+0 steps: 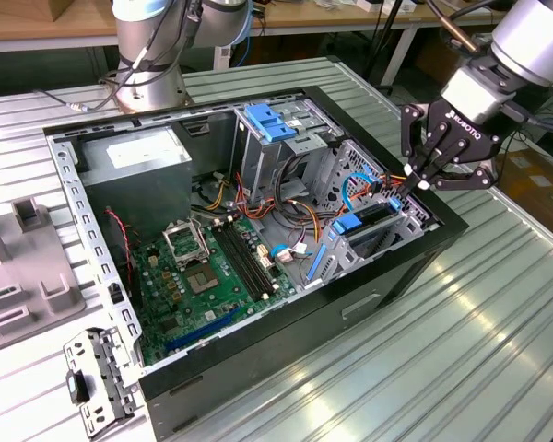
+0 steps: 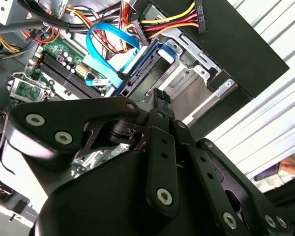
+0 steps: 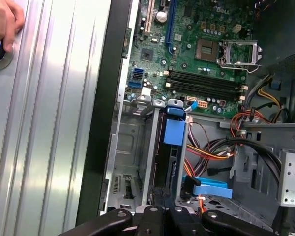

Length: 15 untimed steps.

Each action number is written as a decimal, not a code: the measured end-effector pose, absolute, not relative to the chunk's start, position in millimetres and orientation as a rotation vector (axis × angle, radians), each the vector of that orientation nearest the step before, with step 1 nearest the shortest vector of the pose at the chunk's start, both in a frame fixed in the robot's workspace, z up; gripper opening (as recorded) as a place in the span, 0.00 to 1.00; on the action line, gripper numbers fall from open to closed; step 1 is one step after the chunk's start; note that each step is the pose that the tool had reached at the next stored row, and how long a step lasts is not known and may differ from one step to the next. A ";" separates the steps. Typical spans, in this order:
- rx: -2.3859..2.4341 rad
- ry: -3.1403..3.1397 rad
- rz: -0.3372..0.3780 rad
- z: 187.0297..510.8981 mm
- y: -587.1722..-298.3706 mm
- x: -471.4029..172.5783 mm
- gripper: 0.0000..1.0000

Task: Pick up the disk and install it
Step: 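Insert the first disk wire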

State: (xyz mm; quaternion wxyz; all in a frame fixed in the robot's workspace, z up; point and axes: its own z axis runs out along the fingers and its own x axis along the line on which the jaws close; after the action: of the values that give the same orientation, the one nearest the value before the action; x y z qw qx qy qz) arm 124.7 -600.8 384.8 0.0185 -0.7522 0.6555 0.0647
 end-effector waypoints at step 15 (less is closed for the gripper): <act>-2.435 1.926 0.204 384.8 -600.8 124.8 0.11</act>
State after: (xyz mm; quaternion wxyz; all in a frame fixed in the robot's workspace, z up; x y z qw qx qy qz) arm 124.8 -600.8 384.8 0.0154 -0.7825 0.6190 0.0654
